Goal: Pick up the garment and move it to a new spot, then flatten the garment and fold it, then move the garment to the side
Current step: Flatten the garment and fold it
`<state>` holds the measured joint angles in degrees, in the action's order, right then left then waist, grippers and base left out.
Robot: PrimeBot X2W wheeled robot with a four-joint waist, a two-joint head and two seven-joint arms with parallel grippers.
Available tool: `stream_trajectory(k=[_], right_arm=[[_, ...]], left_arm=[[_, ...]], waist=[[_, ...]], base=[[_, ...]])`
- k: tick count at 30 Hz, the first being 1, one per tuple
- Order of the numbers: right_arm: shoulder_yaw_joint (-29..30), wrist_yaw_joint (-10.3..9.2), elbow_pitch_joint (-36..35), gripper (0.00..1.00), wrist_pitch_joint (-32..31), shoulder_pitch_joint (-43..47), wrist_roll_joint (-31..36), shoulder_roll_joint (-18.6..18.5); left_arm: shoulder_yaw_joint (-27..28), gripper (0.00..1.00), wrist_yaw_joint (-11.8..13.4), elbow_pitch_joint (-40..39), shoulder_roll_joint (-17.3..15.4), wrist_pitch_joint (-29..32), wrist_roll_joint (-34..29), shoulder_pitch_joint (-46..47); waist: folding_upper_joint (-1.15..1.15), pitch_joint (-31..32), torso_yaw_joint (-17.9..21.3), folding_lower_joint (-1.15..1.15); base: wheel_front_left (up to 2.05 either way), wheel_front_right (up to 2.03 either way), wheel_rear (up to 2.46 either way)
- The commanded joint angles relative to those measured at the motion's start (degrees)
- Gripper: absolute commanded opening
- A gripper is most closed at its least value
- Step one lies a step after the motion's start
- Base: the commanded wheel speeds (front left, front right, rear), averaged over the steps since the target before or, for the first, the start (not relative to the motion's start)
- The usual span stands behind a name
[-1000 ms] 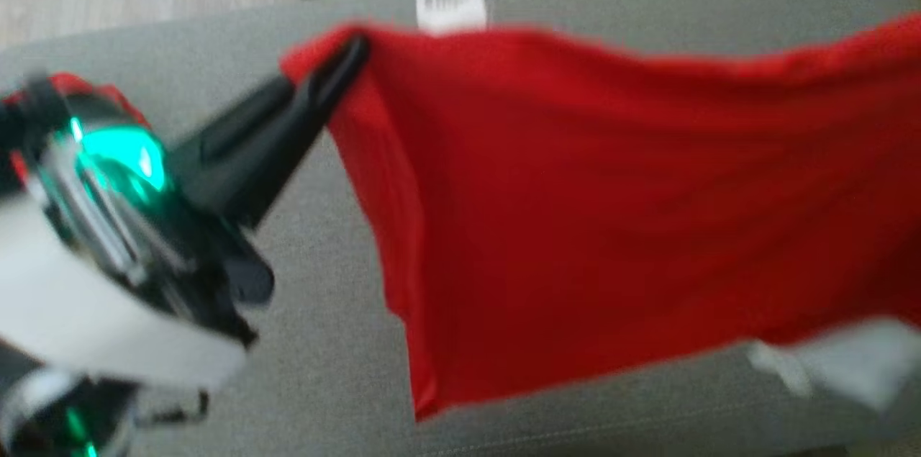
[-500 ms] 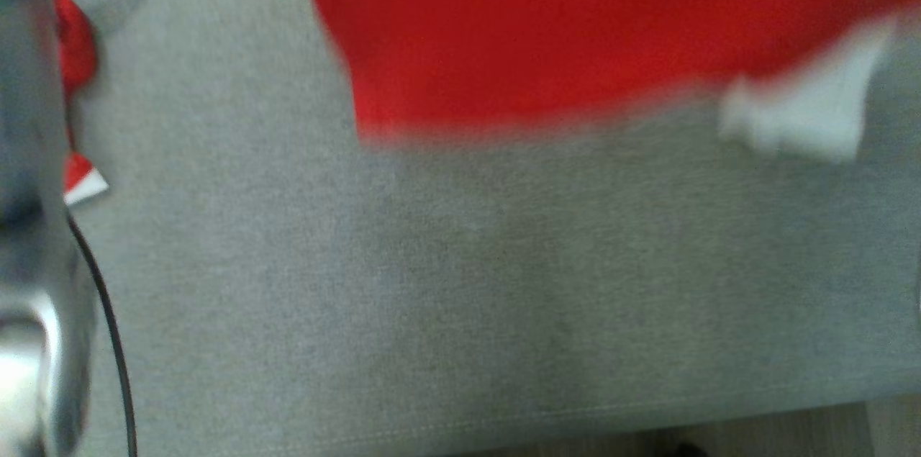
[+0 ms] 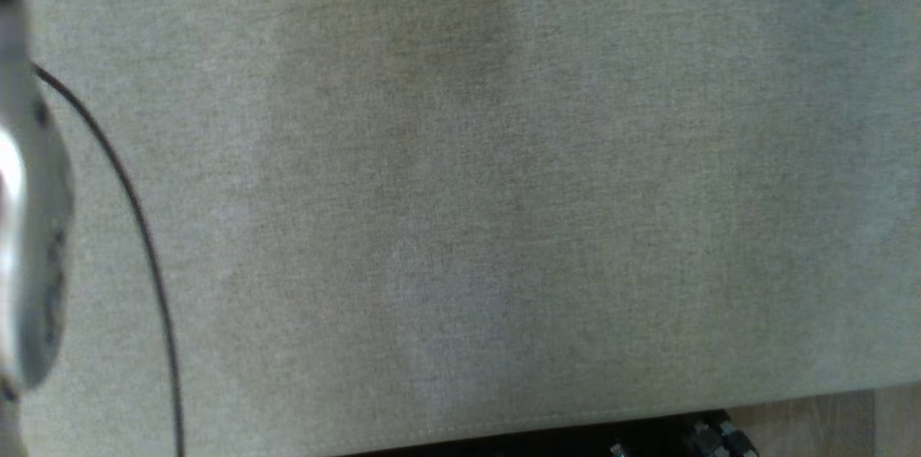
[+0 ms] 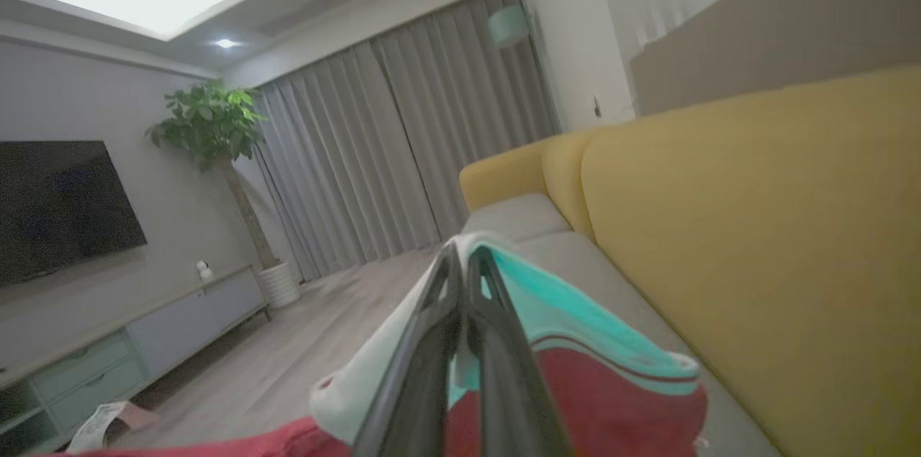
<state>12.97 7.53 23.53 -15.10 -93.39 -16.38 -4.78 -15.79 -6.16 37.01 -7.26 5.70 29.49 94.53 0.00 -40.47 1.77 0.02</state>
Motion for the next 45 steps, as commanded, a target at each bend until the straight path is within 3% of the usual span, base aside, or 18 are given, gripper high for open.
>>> stream_trajectory(k=[1, 3, 8, 13, 20, 29, 35, 39, 45], right_arm=[[-1.62, -0.04, -1.83, 0.00, 1.03, 3.85, -1.84, -0.15], [-3.95, -0.04, -2.65, 0.00, 2.71, 16.79, -5.93, -2.17], [-7.52, -0.04, -7.29, 0.00, 3.29, 40.93, -11.37, -5.50], [-9.56, -0.04, -13.55, 0.00, 1.29, 62.88, -13.90, -7.26], [-8.74, -0.04, -23.03, 0.00, -2.87, 82.99, -13.47, -7.01], [-2.77, -0.04, -39.23, 0.00, -8.26, 108.17, -10.15, 0.16], [-1.34, -0.04, -42.47, 0.00, -10.15, 109.66, -11.08, 1.66], [-0.75, -0.04, -40.63, 0.00, -12.76, 102.48, -10.42, 1.50], [-1.01, -0.04, -35.64, 0.00, -18.20, 89.31, -8.72, -2.47]], left_arm=[[-1.34, 0.00, -0.84, -0.72, -3.06, -3.13, -0.34, -1.93], [-5.44, 0.00, -1.25, 0.59, -4.19, -7.37, 0.76, -11.19], [-10.91, 0.00, -1.31, -2.84, -7.93, -9.87, 3.75, -30.06], [-12.26, 0.00, -0.78, -9.30, -10.23, -11.61, 6.52, -48.47], [-12.20, 0.00, 4.71, -22.42, -11.94, -11.63, 9.77, -69.14], [-14.37, 0.00, 14.64, -41.23, -13.24, -9.24, 12.89, -95.48], [-14.24, 0.00, 17.10, -45.78, -13.38, -7.18, 15.03, -99.70], [-13.82, 0.00, 17.57, -45.61, -14.19, -2.56, 15.67, -94.87], [-12.32, 0.00, 17.82, -43.47, -14.21, 4.79, 17.66, -84.07]], waist=[[0.00, 1.45, 0.60, -0.02], [0.00, 5.07, 0.99, -0.02], [0.00, 11.33, 1.41, -0.02], [0.00, 18.39, 1.03, -0.02], [0.00, 25.82, 0.76, -0.02], [0.00, 30.26, 0.07, -0.02], [0.00, 28.38, 0.19, -0.02], [0.00, 26.40, -0.38, -0.02], [0.00, 23.60, -1.57, -0.02]], base=[[0.00, 0.00, 0.00], [0.00, 0.00, 0.00], [0.00, 0.00, 0.00], [0.00, 0.00, 0.00], [0.00, 0.00, 0.00], [0.00, 0.00, 0.00], [0.00, 0.00, 0.00], [0.00, 0.00, 0.00], [0.00, 0.00, 0.00]])
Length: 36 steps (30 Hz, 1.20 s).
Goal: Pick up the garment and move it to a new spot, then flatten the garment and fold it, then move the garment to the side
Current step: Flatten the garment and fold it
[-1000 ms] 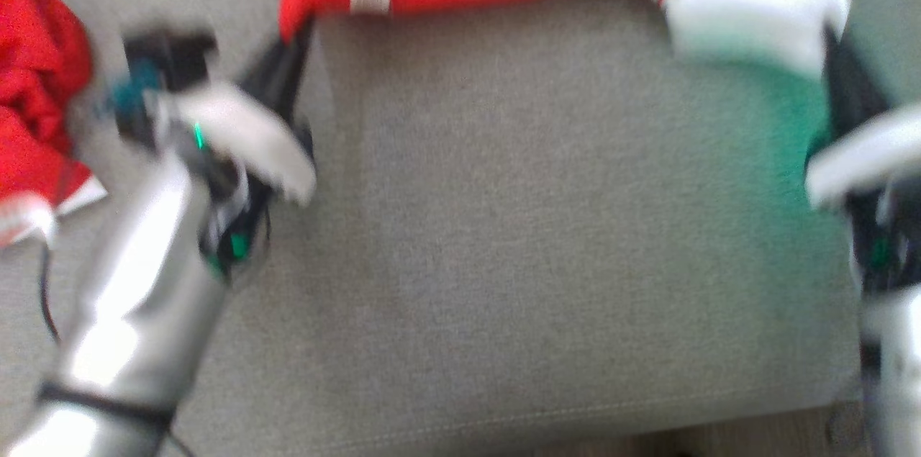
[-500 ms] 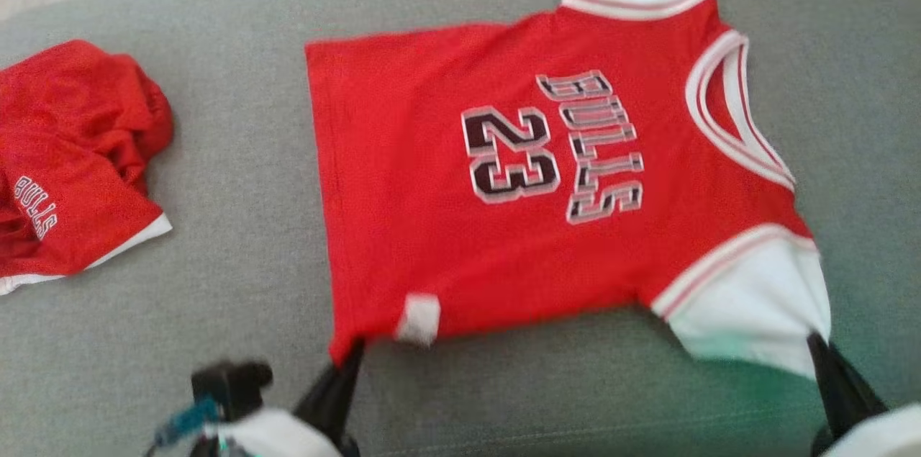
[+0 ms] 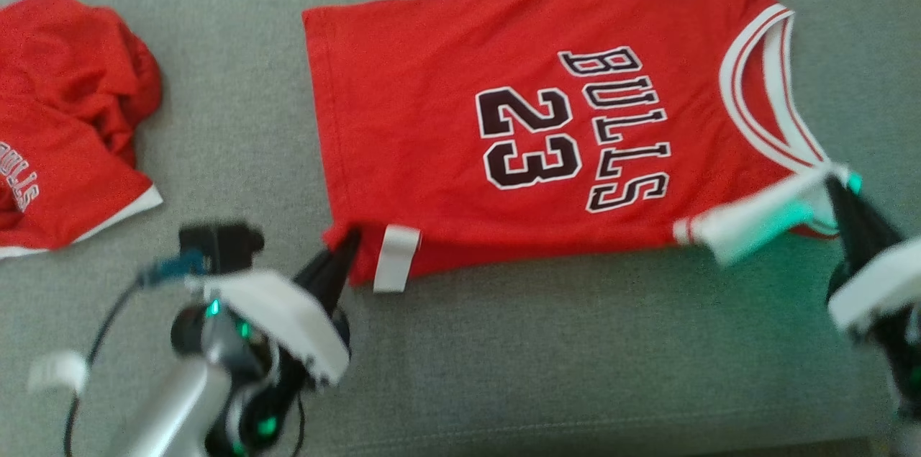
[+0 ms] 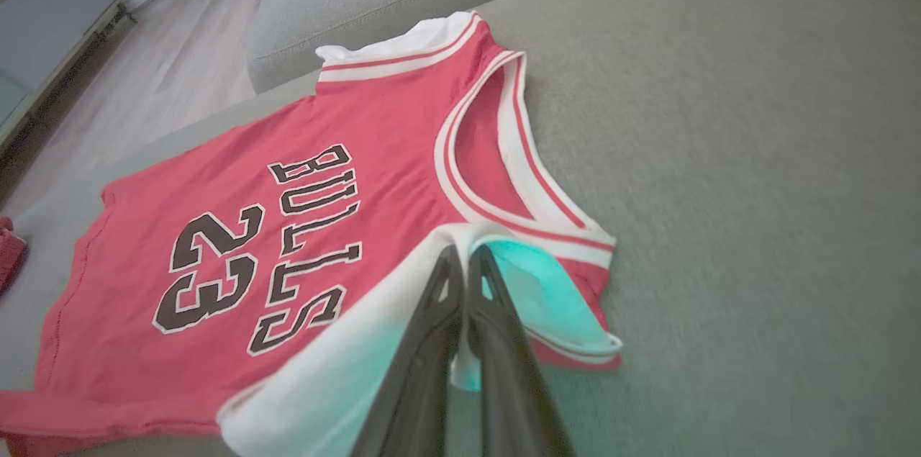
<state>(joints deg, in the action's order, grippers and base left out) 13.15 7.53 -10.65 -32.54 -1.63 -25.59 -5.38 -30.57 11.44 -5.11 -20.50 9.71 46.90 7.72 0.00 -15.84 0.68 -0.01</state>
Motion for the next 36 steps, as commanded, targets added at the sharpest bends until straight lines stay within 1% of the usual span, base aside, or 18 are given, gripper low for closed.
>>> stream_trajectory(k=[1, 4, 6, 8, 12, 13, 14, 15, 16, 17, 18, 20, 22, 25, 29, 33, 36], right_arm=[[-1.30, -0.04, -0.49, 0.00, -1.55, -4.56, 0.87, -2.71], [-2.34, -0.04, 2.80, 0.00, -3.87, -10.13, 1.75, -4.79], [-2.97, -0.04, 5.28, 0.00, -4.61, -13.63, 2.27, -5.50], [-3.79, -0.04, 7.91, 0.00, -5.23, -16.46, 2.85, -6.06], [-5.80, -0.04, 12.79, 0.00, -5.41, -20.82, 4.19, -7.03], [-6.59, -0.04, 13.65, 0.88, -5.14, -21.56, 4.45, -7.46], [-6.56, -0.04, 14.60, 1.00, -4.70, -22.20, 4.52, -7.52], [-6.33, -0.04, 15.45, 1.00, -4.20, -22.78, 4.76, -7.51], [-6.68, -0.04, 15.92, 1.00, -3.55, -23.19, 5.15, -7.86], [-6.68, -0.04, 15.92, 1.00, -3.55, -23.19, 5.15, -7.86], [-6.92, -0.04, 16.22, 1.00, -2.69, -23.47, 5.23, -8.11], [-6.55, -0.04, 16.45, 1.00, -0.83, -23.69, 5.34, -8.39], [-5.79, -0.04, 16.10, 1.00, 0.76, -23.20, 4.95, -8.34], [-5.87, -0.04, 14.37, 1.00, 1.09, -20.54, 4.68, -9.00], [-6.81, -0.04, 10.97, 1.00, -0.81, -14.54, 5.41, -11.05], [-6.69, -0.04, 9.06, 1.00, -3.23, -9.70, 6.73, -12.51], [-5.86, -0.04, 9.38, 1.00, -4.11, -9.21, 8.49, -13.06]], left_arm=[[2.60, 0.00, 0.19, -0.76, -0.66, 2.13, 0.94, 4.51], [2.42, 0.00, 0.59, 1.89, -0.12, 6.13, 1.85, 9.41], [2.18, 0.00, 1.11, 3.99, -0.17, 7.85, 1.34, 12.30], [1.86, 0.00, 1.36, 6.08, 0.05, 9.14, 1.04, 14.56], [1.03, 0.00, 0.91, 9.54, 0.43, 10.08, 0.31, 17.53], [0.87, 0.00, 0.74, 10.15, 0.65, 10.09, 0.30, 17.93], [0.83, 0.02, 0.73, 10.71, 0.90, 9.96, 0.27, 18.22], [0.93, 0.25, 0.87, 11.20, 1.20, 9.65, 0.26, 18.43], [0.93, 0.55, 0.92, 11.60, 1.43, 9.38, 0.23, 18.55], [0.93, 0.55, 0.92, 11.60, 1.43, 9.38, 0.23, 18.55], [0.86, 1.00, 0.92, 11.88, 1.55, 9.14, 0.20, 18.42], [0.86, 1.00, 0.80, 12.13, 1.53, 8.79, 0.40, 17.67], [1.11, 1.00, 1.24, 12.09, 0.63, 7.65, -0.41, 16.69], [1.98, 1.00, 2.21, 10.15, -0.42, 6.08, -0.42, 13.64], [2.02, 1.00, 3.66, 6.24, -2.58, 4.51, -1.56, 8.59], [1.99, 1.00, 4.97, 3.98, -2.77, 3.86, -1.58, 5.68], [1.34, 1.00, 5.49, 3.91, -2.95, 3.86, -2.61, 5.83]], waist=[[0.00, -1.47, -0.70, 0.01], [0.00, -2.50, -1.17, 0.01], [0.00, -3.15, -1.21, 0.01], [0.00, -3.63, -1.27, 0.01], [0.00, -4.03, -1.29, 0.01], [0.00, -4.04, -1.32, 0.01], [0.00, -4.03, -1.34, 0.01], [0.00, -4.00, -1.38, 0.01], [0.00, -3.93, -1.42, 0.01], [0.00, -3.93, -1.42, 0.01], [0.00, -3.81, -1.37, 0.01], [0.00, -3.46, -1.29, 0.01], [0.00, -2.83, -1.11, 0.01], [0.00, -1.95, -0.52, 0.01], [0.00, -1.55, -0.09, 0.01], [0.00, -2.81, -0.11, 0.01], [0.00, -4.00, -0.12, 0.01]], base=[[0.00, 0.00, 0.00], [0.00, 0.00, 0.00], [0.00, 0.00, 0.00], [0.00, 0.00, 0.00], [0.00, 0.00, 0.00], [0.00, 0.00, 0.00], [0.00, 0.00, 0.00], [0.00, 0.00, 0.00], [0.00, 0.00, 0.00], [0.00, 0.00, 0.00], [0.00, 0.00, 0.00], [0.00, 0.00, 0.00], [0.00, 0.00, 0.00], [0.00, 0.00, 0.00], [0.00, 0.00, 0.00], [0.00, 0.00, 0.00], [0.00, 0.00, 0.00]])
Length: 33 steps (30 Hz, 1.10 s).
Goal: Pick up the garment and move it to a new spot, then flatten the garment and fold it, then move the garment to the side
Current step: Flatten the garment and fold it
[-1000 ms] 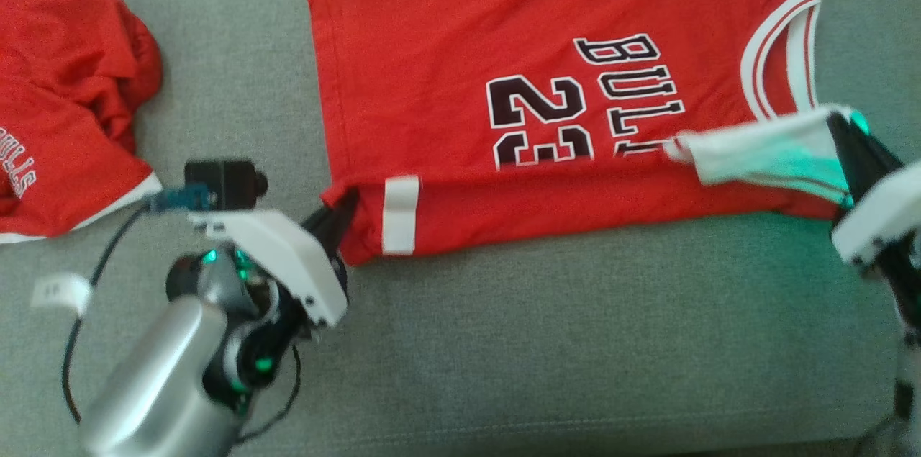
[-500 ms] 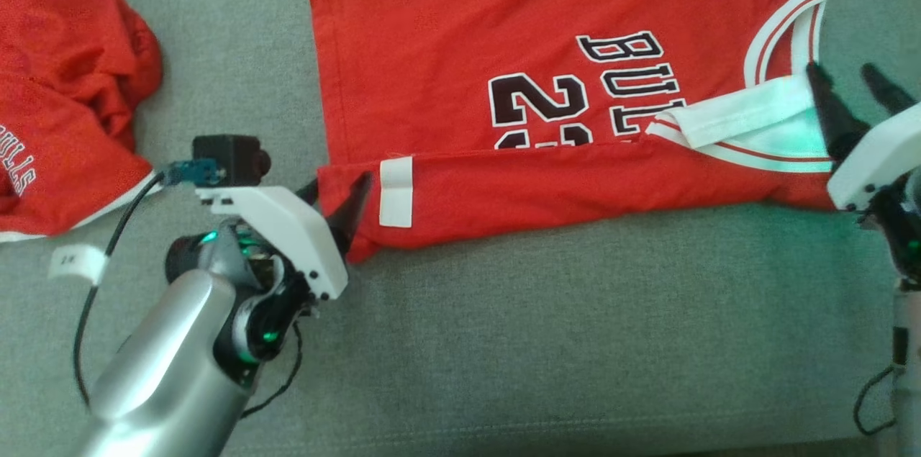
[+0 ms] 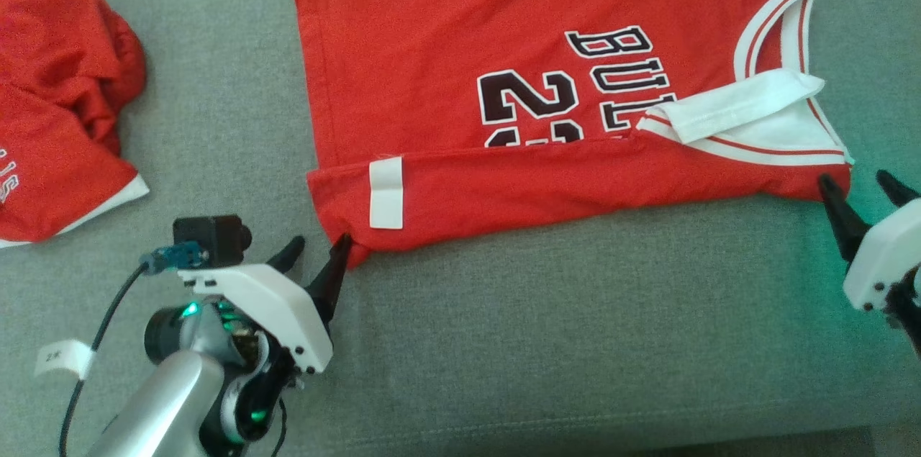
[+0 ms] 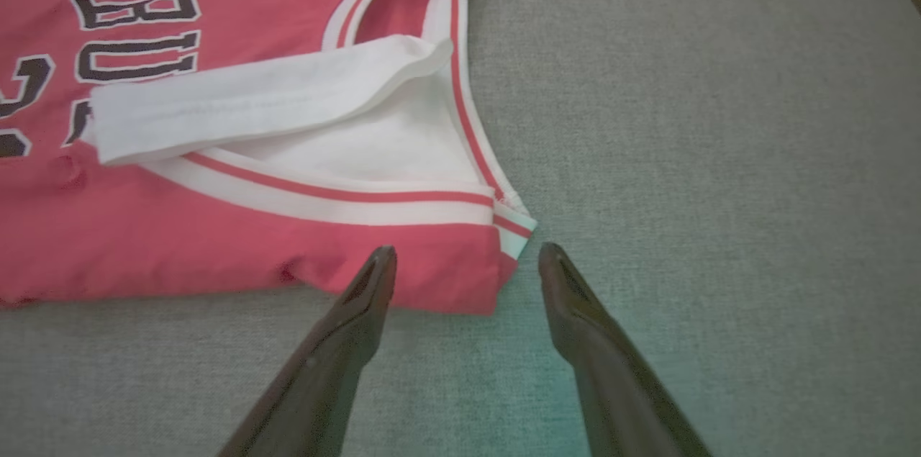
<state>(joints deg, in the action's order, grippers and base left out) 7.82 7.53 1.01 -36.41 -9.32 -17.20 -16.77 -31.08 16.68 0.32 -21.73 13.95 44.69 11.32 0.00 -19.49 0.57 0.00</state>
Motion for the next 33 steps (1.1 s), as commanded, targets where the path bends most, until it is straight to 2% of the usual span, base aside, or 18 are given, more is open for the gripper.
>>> stream_trajectory(k=[1, 8, 22, 23, 24, 25, 26, 27, 33], right_arm=[[-0.20, -0.04, -1.87, 1.00, -0.48, -1.84, 0.35, -1.43], [-1.25, -0.04, 2.41, 1.00, -3.27, -5.83, 1.09, -1.01], [-3.38, -0.04, 5.87, 1.00, -8.31, -6.59, -2.43, -4.07], [-3.74, -0.04, 6.08, 1.00, -8.91, -6.52, -2.88, -4.09], [-4.02, -0.04, 6.38, 1.00, -9.62, -6.46, -3.52, -3.96], [-4.02, -0.04, 6.38, 1.00, -9.62, -6.46, -3.52, -3.96], [-4.21, -0.04, 6.56, 0.47, -10.08, -6.49, -4.09, -3.84], [-4.22, -0.04, 6.74, 0.00, -10.41, -6.61, -4.82, -3.59], [-3.42, -0.04, 7.04, 0.00, -11.97, -7.41, -9.28, -3.80]], left_arm=[[1.71, 1.00, 0.36, -1.42, -1.67, -0.41, -0.64, 2.41], [0.13, 1.00, -0.57, -0.44, -1.29, 1.34, -0.35, 3.39], [-3.59, 1.00, -4.11, -0.40, -1.67, 5.98, 1.54, 3.30], [-3.70, 0.65, -4.19, -0.27, -1.78, 6.17, 1.50, 3.41], [-3.74, 0.41, -4.29, -0.09, -1.81, 6.23, 1.51, 3.59], [-3.74, 0.41, -4.29, -0.09, -1.81, 6.23, 1.51, 3.59], [-3.67, 0.00, -4.32, 0.12, -1.78, 6.21, 1.53, 3.82], [-3.59, 0.00, -4.37, 0.35, -1.77, 6.20, 1.58, 4.06], [-3.46, 0.00, -6.67, 1.65, -3.22, 7.20, 2.58, 5.04]], waist=[[0.00, -0.72, -0.01, 0.00], [0.00, -2.63, -0.04, 0.00], [0.00, -2.90, -0.64, 0.00], [0.00, -2.95, -0.65, 0.00], [0.00, -2.95, -0.64, 0.00], [0.00, -2.95, -0.64, 0.00], [0.00, -2.94, -0.65, 0.00], [0.00, -2.90, -0.66, 0.00], [0.00, -1.50, -0.57, 0.00]], base=[[0.00, 0.00, 0.00], [0.00, 0.00, 0.00], [0.00, 0.00, 0.00], [0.00, 0.00, 0.00], [0.00, 0.00, 0.00], [0.00, 0.00, 0.00], [0.00, 0.00, 0.00], [0.00, 0.00, 0.00], [0.00, 0.00, 0.00]])
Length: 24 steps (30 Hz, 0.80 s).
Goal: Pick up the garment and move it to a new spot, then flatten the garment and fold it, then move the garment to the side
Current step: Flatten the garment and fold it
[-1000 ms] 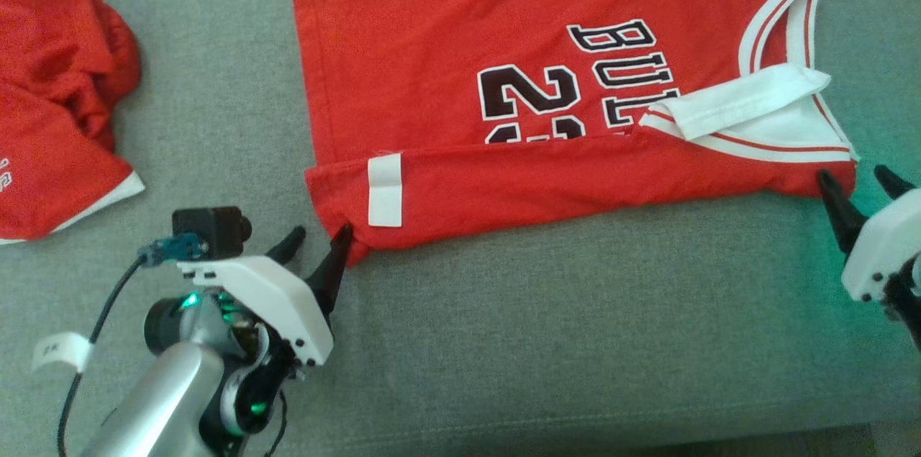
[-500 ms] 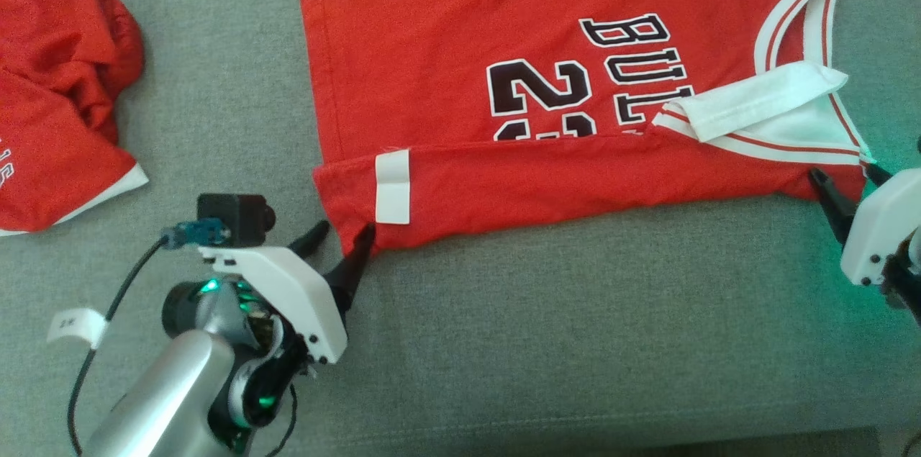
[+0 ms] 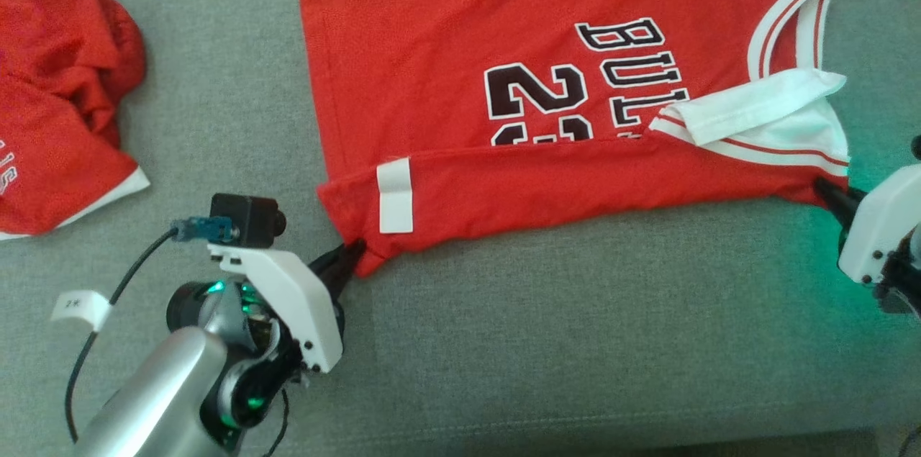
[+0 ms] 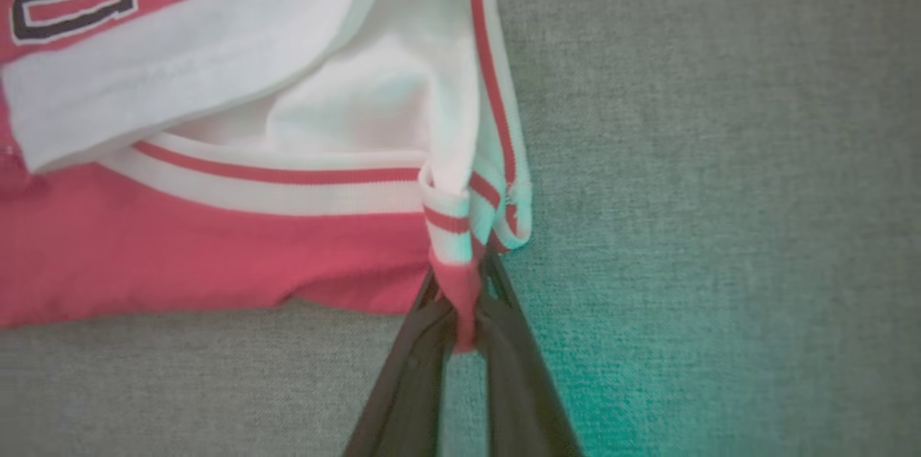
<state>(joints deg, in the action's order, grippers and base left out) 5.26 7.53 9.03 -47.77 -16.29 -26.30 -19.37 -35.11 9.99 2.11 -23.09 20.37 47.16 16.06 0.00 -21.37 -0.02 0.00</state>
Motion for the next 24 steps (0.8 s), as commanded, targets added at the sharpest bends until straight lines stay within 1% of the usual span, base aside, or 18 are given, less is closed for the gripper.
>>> stream_trajectory(k=[1, 5, 8, 11, 15, 17, 19, 22, 24], right_arm=[[-0.51, -0.04, -1.28, 0.00, -0.95, -0.39, -0.90, -1.67], [1.13, -0.04, -4.37, 0.00, -4.02, 0.65, -4.31, -5.02], [2.23, -0.04, -8.60, 0.00, -8.57, 2.22, -7.01, -8.52], [4.37, -0.04, -12.85, 0.00, -13.34, 4.54, -9.76, -11.85], [6.87, -0.04, -17.08, 0.00, -19.04, 9.27, -12.42, -14.77], [6.95, -0.04, -18.76, 0.00, -21.40, 12.19, -13.71, -15.48], [6.96, -0.04, -20.01, 0.00, -22.68, 14.46, -14.61, -15.30], [6.26, -0.04, -20.45, 0.00, -22.75, 17.04, -13.37, -15.01], [5.45, -0.04, -20.17, 0.00, -22.29, 18.43, -12.55, -14.56]], left_arm=[[0.72, 0.00, -0.39, -0.29, -2.37, 0.97, 0.29, 0.41], [1.33, 0.00, -1.76, -2.88, -5.74, 2.63, 0.64, 0.65], [2.11, 0.00, -2.38, -6.64, -8.91, 4.54, 1.50, -0.07], [2.75, 0.00, -2.16, -11.38, -11.62, 6.38, 2.58, -1.82], [2.76, 0.00, -1.27, -16.38, -14.36, 8.44, 3.82, -5.36], [2.53, 0.00, -0.76, -17.27, -14.80, 8.83, 4.58, -7.34], [1.99, 0.00, -0.40, -17.32, -14.68, 8.69, 4.79, -8.92], [1.10, 0.00, 0.38, -16.15, -13.40, 7.72, 4.41, -10.29], [-0.21, 0.00, 0.19, -14.80, -12.74, 7.49, 3.66, -10.77]], waist=[[0.00, 0.80, -0.04, 0.00], [0.00, 2.66, -0.21, 0.00], [0.00, 3.99, -0.16, 0.00], [0.00, 4.76, -0.11, 0.00], [0.00, 5.32, -0.36, 0.00], [0.00, 5.49, -0.47, 0.00], [0.00, 5.59, -0.59, 0.00], [0.00, 5.56, -0.81, 0.00], [0.00, 5.68, -1.02, 0.00]], base=[[0.00, 0.00, 0.00], [0.00, 0.00, 0.00], [0.00, 0.00, 0.00], [0.00, 0.00, 0.00], [0.00, 0.00, 0.00], [0.00, 0.00, 0.00], [0.00, 0.00, 0.00], [0.00, 0.00, 0.00], [0.00, 0.00, 0.00]])
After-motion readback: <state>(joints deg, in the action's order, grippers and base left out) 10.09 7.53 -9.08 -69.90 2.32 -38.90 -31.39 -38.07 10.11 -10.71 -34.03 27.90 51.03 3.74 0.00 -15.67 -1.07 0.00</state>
